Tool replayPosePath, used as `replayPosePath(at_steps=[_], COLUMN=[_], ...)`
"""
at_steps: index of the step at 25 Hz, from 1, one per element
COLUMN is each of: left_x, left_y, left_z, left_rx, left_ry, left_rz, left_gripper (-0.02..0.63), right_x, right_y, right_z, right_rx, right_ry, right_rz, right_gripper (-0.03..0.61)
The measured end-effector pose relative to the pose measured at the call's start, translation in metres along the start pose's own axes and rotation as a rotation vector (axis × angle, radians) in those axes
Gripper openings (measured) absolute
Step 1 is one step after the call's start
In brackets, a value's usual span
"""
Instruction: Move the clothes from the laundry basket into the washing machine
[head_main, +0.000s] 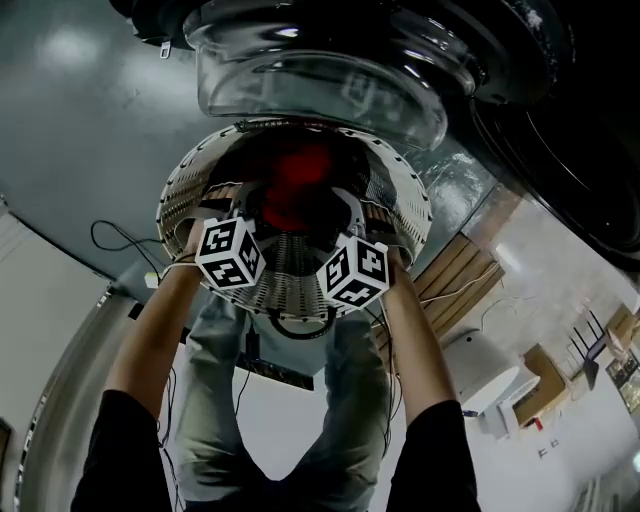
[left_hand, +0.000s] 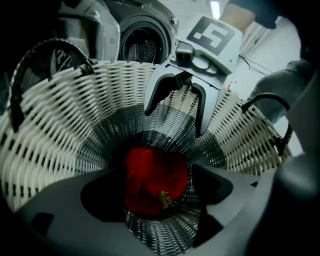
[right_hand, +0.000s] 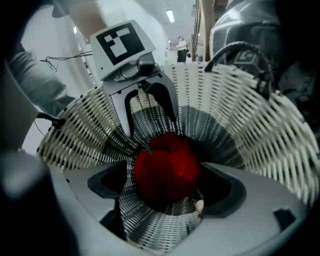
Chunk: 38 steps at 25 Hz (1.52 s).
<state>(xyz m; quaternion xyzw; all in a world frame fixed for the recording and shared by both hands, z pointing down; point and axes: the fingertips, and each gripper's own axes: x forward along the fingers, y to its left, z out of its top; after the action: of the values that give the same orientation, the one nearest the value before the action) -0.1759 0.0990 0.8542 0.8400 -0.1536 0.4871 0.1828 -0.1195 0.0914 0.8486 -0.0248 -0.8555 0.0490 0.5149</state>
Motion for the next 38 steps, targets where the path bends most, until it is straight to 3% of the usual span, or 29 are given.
replayPosePath(at_steps=[2, 7, 14, 20, 23, 27, 29, 30, 31, 32, 33, 35, 38], left_x=[0.019, 0.055, 0.1, 0.135, 0.152, 0.175, 0.18, 0.18, 0.177, 0.174, 0.17, 0.162, 0.147], left_y=[0.002, 0.016, 0.025, 0.036, 0.041, 0.047, 0.047, 0.048, 0.049, 0.049, 0.048, 0.045, 0.04], left_z=[-0.009, -0.017, -0.043, -0.067, -0.074, -0.08, -0.083, -0.082, -0.08, -0.078, -0.076, -0.072, -0.062], left_rx=[0.02, -0.034, 0.11, 0.13, 0.141, 0.064, 0.033, 0.018, -0.001, -0.024, -0.044, -0.052, -0.069], left_ry=[0.03, 0.036, 0.098, 0.144, 0.168, 0.182, 0.197, 0.199, 0.192, 0.178, 0.162, 0.138, 0.098], left_rz=[-0.006, 0.006, 0.028, 0.049, 0.07, 0.052, 0.041, 0.043, 0.045, 0.043, 0.038, 0.032, 0.037], left_gripper=[0.413, 0.447, 0.546, 0.568, 0.568, 0.566, 0.561, 0.497, 0.315, 0.194, 0.116, 0.073, 0.064], right_x=[0.021, 0.064, 0.114, 0.153, 0.169, 0.19, 0.196, 0.196, 0.195, 0.193, 0.191, 0.182, 0.164], right_y=[0.0, -0.007, -0.014, -0.009, -0.015, -0.024, -0.027, -0.03, -0.034, -0.037, -0.04, -0.04, -0.039], right_z=[-0.007, -0.019, -0.039, -0.066, -0.072, -0.083, -0.088, -0.088, -0.088, -0.087, -0.086, -0.083, -0.077], right_rx=[-0.02, -0.065, -0.189, -0.25, -0.242, -0.23, -0.219, -0.214, -0.211, -0.21, -0.21, -0.199, -0.168], right_ry=[0.026, 0.054, 0.071, 0.11, 0.102, 0.121, 0.134, 0.136, 0.138, 0.141, 0.146, 0.15, 0.138], right_rz=[0.025, 0.054, 0.05, 0.077, 0.053, 0.033, 0.007, -0.015, -0.041, -0.066, -0.083, -0.091, -0.088], right_gripper=[0.466, 0.511, 0.551, 0.586, 0.586, 0.579, 0.464, 0.402, 0.333, 0.253, 0.183, 0.08, 0.06])
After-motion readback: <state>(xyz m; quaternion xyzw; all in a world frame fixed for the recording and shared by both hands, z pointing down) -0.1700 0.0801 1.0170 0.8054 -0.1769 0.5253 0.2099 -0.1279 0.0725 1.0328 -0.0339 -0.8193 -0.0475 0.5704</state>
